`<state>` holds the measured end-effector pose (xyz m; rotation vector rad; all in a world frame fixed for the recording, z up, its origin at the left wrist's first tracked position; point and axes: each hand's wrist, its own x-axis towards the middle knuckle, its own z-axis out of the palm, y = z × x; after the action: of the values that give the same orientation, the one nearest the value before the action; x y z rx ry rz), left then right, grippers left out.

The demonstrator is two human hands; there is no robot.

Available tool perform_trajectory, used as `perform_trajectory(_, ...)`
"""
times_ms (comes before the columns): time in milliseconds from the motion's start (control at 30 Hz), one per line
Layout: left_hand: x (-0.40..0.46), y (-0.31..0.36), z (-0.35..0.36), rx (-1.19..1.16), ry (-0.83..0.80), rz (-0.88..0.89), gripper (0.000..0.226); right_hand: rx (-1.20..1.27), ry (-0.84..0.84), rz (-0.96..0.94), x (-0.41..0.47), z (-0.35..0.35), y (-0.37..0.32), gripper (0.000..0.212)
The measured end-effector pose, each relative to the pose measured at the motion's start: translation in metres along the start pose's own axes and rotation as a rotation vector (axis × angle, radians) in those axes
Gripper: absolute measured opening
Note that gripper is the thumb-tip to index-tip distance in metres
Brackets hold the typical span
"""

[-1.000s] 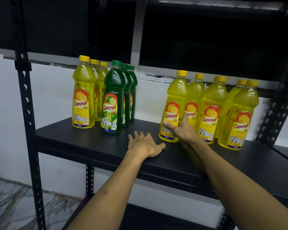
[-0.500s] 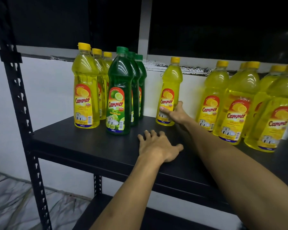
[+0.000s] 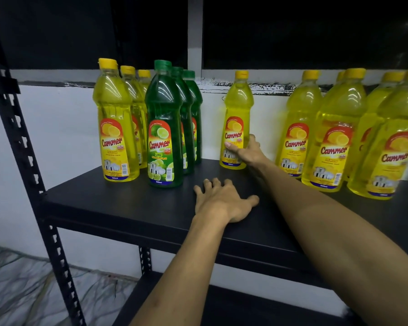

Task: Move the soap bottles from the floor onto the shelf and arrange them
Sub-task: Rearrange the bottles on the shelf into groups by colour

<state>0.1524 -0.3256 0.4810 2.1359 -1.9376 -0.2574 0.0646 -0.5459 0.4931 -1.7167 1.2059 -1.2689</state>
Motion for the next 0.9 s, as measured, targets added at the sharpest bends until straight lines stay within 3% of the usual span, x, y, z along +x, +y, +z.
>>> perform_trajectory(67, 0.000, 0.000, 0.000, -0.003, 0.003, 0.001, 0.093, 0.026, -0.019, -0.007, 0.000, -0.002, 0.000, 0.107)
perform_trajectory(167, 0.000, 0.000, 0.000, -0.002, 0.004, 0.000, 0.094, 0.024, -0.008, 0.024, -0.019, 0.001, -0.014, 0.080)
perform_trajectory(233, 0.001, 0.000, 0.001, 0.002, 0.007, -0.001, 0.094, -0.016, 0.016, 0.019, -0.020, 0.002, -0.013, 0.073)
perform_trajectory(367, 0.002, -0.001, 0.002, -0.001, 0.012, -0.001, 0.094, -0.131, 0.068, -0.001, -0.018, 0.001, -0.014, 0.081)
perform_trajectory(633, 0.003, -0.001, 0.002, -0.002, 0.015, -0.001, 0.094, -0.206, 0.057, -0.032, -0.017, 0.003, -0.013, 0.076)
perform_trajectory(900, 0.004, -0.001, 0.002, 0.005, 0.016, -0.001, 0.094, -0.184, 0.009, -0.017, -0.017, 0.002, -0.014, 0.075)
